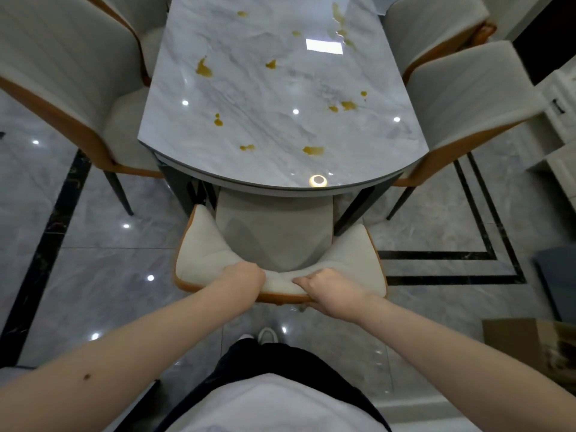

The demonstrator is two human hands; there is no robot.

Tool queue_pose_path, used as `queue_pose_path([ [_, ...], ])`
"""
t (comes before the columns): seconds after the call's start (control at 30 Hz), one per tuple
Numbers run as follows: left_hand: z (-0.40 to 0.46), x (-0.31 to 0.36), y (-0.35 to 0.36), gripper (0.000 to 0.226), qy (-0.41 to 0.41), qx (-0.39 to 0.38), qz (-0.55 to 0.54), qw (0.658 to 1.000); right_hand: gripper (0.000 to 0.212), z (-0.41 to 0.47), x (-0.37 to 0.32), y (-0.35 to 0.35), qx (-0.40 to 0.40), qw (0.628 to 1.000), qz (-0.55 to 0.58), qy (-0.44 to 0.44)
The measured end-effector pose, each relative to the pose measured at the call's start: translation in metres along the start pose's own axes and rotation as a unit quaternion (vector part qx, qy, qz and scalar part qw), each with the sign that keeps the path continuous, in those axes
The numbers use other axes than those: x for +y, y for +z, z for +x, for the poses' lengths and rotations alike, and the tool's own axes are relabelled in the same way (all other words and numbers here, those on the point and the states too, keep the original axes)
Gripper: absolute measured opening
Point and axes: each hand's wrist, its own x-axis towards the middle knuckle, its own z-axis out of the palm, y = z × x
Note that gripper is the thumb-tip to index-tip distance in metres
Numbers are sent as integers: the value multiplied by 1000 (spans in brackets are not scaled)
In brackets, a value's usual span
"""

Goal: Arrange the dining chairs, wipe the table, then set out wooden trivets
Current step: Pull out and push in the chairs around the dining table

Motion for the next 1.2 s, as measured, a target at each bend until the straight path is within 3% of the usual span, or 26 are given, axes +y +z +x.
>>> queue_pose_path([
  [0.1, 0, 2, -2, 54, -11, -23, 1, 1000, 38, -3, 4, -2, 5, 1000, -10, -9],
  [0.53, -7, 9, -5, 56, 30, 11, 35, 999, 35, -9, 9, 1, 14, 1000, -13, -7],
  [0.87, -12, 19, -9, 53, 1, -20, 20, 1000, 35, -13, 14, 6, 15, 1000, -14, 0],
  [1.2, -11, 18, -6, 54, 14, 11, 20, 1000, 37, -11, 16, 10, 8, 1000, -19, 12],
])
